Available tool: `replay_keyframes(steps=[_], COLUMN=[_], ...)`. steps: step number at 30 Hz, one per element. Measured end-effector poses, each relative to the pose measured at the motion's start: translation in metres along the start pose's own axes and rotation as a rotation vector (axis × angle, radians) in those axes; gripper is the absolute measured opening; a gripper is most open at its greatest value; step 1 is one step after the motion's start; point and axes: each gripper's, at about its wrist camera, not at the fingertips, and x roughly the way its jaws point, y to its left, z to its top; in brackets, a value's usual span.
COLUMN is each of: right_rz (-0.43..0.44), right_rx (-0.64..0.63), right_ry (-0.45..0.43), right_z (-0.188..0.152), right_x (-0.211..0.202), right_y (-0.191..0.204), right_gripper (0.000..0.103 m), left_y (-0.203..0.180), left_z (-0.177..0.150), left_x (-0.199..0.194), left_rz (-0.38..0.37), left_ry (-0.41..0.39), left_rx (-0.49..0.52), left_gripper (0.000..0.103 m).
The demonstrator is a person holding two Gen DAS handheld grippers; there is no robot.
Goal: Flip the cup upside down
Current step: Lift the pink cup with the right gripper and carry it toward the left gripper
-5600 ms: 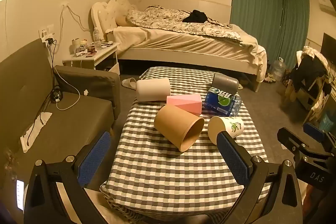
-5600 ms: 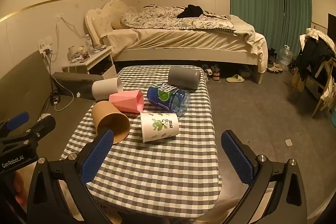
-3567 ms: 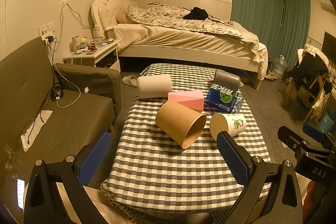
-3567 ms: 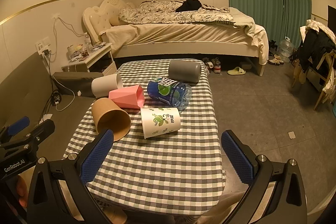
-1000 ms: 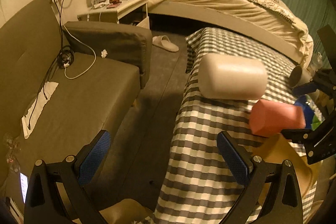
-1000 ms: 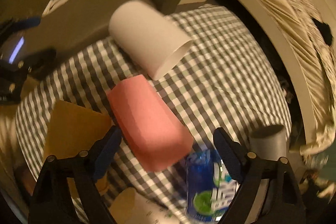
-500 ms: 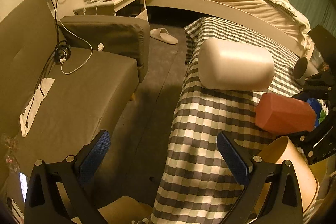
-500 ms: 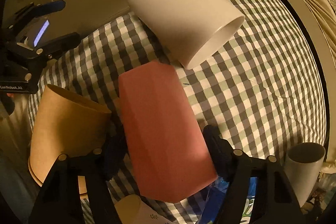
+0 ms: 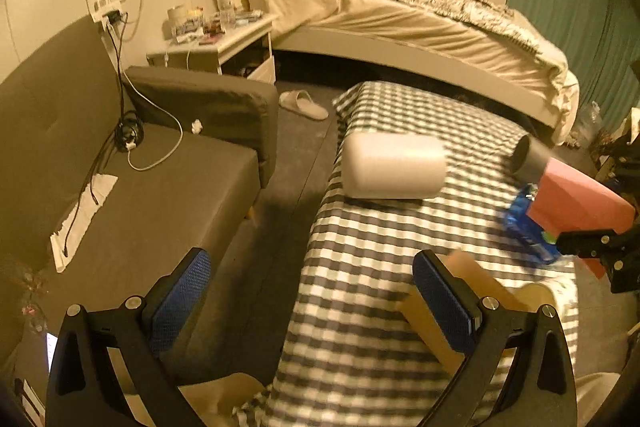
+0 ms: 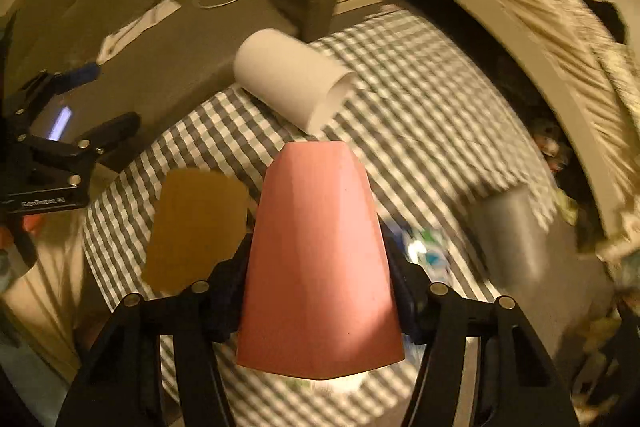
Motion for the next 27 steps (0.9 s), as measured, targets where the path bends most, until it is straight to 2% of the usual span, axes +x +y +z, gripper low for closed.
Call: replay_keyframes(steps=[2,6,9,14,16,22,27], right_rz=[-0.053,-0.074,-0.059,-0.013,-0.033,-0.073,-0.119], right_rx=[0.055,0.182,0.307,0.565,0.619,0.681,0.676], right_ry=[0.003,-0.034,-0.061,-0.076,-0.066,-0.065,-0.072], right_z=[-0.016,-0.049,-0.081,-0.130,-0.143,-0.159,-0.170], right_x=[-0.025,-0.058,-0.068,-0.035,-0.014,0.017,0.030], right_y=[0.006,0.023,0.034,0.061,0.076,0.093,0.097], right_gripper=[0.060,0.060,0.060,0.060,0.060,0.060,0.060], left_y=[0.000,-0.002,-0.003,-0.005,-0.008,-0.017,-0.029], left_z=[-0.004,-0.020,-0.038,-0.065,-0.074,-0.098,-0.105], left_x=[-0.016,-0.040,-0.051,-0.057,-0.058,-0.052,-0.054], left_rz=[-0.018,-0.031,-0.040,-0.040,-0.034,-0.035,-0.039], left_ry=[-0.018,-0.036,-0.034,-0.006,0.003,0.060,0.063], left_rx=[-0.005,0.000,0.005,0.029,0.047,0.074,0.101], left_gripper=[0.103,0.103,0.103,0.103,0.103,0.103,0.103])
